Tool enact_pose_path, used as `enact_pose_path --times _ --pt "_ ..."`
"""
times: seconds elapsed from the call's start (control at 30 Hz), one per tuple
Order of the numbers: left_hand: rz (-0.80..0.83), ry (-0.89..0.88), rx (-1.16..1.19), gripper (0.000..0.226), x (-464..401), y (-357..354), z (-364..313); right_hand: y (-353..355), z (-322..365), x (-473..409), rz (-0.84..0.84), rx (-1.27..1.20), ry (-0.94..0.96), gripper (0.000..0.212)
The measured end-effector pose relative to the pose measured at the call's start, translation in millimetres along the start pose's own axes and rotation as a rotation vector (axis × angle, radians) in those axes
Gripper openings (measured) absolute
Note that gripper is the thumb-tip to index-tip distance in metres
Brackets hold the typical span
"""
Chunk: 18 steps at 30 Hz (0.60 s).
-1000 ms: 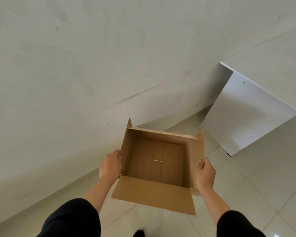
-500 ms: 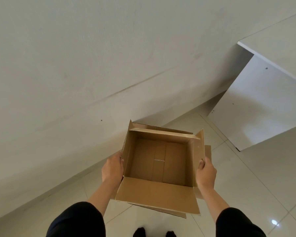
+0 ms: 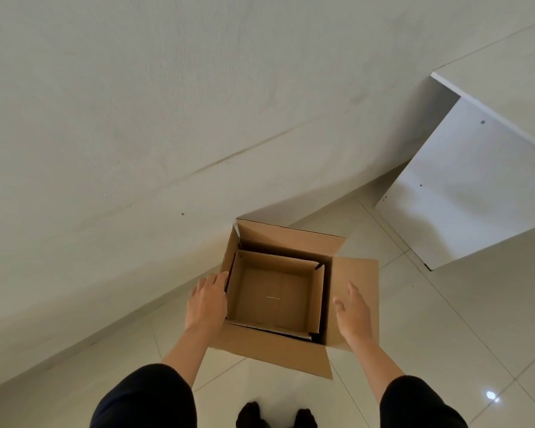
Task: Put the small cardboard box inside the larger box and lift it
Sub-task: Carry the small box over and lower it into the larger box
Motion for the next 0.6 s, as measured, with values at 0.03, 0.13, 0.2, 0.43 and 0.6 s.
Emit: enact_pose_path --times 0.03,0.13,0.2,0.43,0.6 --pt "-0.002 -0.003 0.001 0.049 1 2 -2 1 1 2 -0.003 0.003 0.006 0.057" --pt "0.0 -0.011 -0.008 0.048 6 9 -6 6 5 8 0.001 0.008 0.022 0.056" --pt "0.005 -0.008 -0.015 0.048 9 13 -8 9 7 12 0.005 0.01 0.027 0.056" --pt "0.013 0.006 0.018 0.047 20 22 -23 23 13 20 0.001 0.011 0.072 0.054" --pt "-0.005 0.057 0.046 0.045 25 20 -51 35 13 11 0.027 0.008 0.119 0.054"
Point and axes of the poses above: each hand's wrist, its own x-axis away from the middle knuckle, its own y-axis out of the back of the hand, z = x × y, the point moved 2 cm from there along -x, towards the middle knuckle, and after that the axes turned 14 degrees about -z, right-handed, at the moved point
